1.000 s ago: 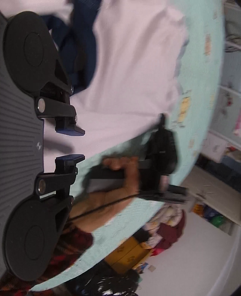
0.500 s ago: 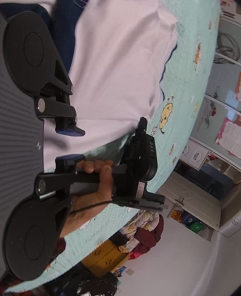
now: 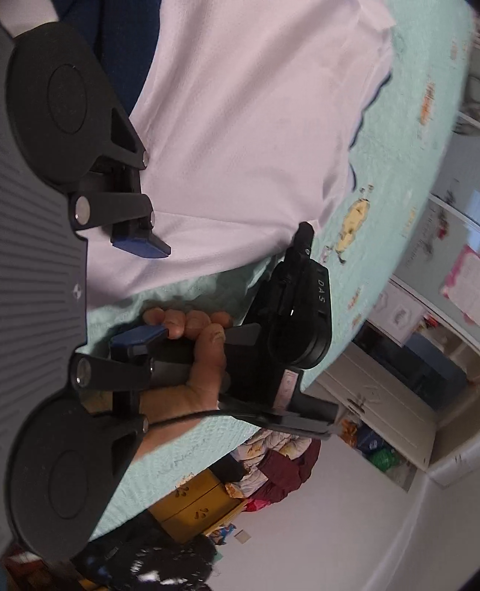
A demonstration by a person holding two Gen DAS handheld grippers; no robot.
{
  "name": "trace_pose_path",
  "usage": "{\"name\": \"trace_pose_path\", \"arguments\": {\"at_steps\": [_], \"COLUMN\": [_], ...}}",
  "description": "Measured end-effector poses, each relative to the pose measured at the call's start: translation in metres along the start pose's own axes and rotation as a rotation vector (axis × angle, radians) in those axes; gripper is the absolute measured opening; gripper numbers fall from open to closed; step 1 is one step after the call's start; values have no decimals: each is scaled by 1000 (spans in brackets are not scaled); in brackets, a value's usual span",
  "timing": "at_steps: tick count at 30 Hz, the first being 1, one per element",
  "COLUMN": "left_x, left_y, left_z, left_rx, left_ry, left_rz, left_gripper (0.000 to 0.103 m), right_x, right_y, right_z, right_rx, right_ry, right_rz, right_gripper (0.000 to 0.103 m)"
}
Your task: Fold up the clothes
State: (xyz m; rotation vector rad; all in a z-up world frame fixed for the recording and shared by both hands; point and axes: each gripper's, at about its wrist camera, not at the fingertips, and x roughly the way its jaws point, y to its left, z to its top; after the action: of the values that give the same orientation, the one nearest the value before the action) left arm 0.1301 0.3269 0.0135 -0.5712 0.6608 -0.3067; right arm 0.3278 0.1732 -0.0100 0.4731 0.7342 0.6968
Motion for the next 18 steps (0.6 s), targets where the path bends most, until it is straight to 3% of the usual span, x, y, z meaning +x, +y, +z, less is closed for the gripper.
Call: {"name": "trace_pose_path", "arguments": {"at_steps": [4, 5, 9, 12, 14, 16, 18], "left_x": [-43, -51, -86, -137, -169, -192, -203], "left_y": [-7, -8, -6, 3, 20, 43, 66], "left_z": [-10, -16, -48, -64, -66, -61, -54], "left_rx": [-5, -6, -17, 32, 20, -12, -37], "left_ry": [-73, -74, -61, -184, -268, -299, -298], "left_rz": [-31, -18, 5, 109, 220, 340, 404], "left_gripper": [46, 49, 47, 47, 47, 47, 47], "right_x": [0, 1, -3, -14, -30, -50, -71], "right_y": [-1, -1, -4, -11, -18, -21, -15], "right_z": [1, 1, 1, 0, -4, -10, -20], "right_rx": [6, 6, 24, 72, 119, 160, 164], "right_ry": [1, 1, -11, -65, -144, -224, -287], "right_rz": [2, 3, 6, 1, -17, -37, -65], "right_gripper": [0, 0, 1, 2, 10, 10, 10]}}
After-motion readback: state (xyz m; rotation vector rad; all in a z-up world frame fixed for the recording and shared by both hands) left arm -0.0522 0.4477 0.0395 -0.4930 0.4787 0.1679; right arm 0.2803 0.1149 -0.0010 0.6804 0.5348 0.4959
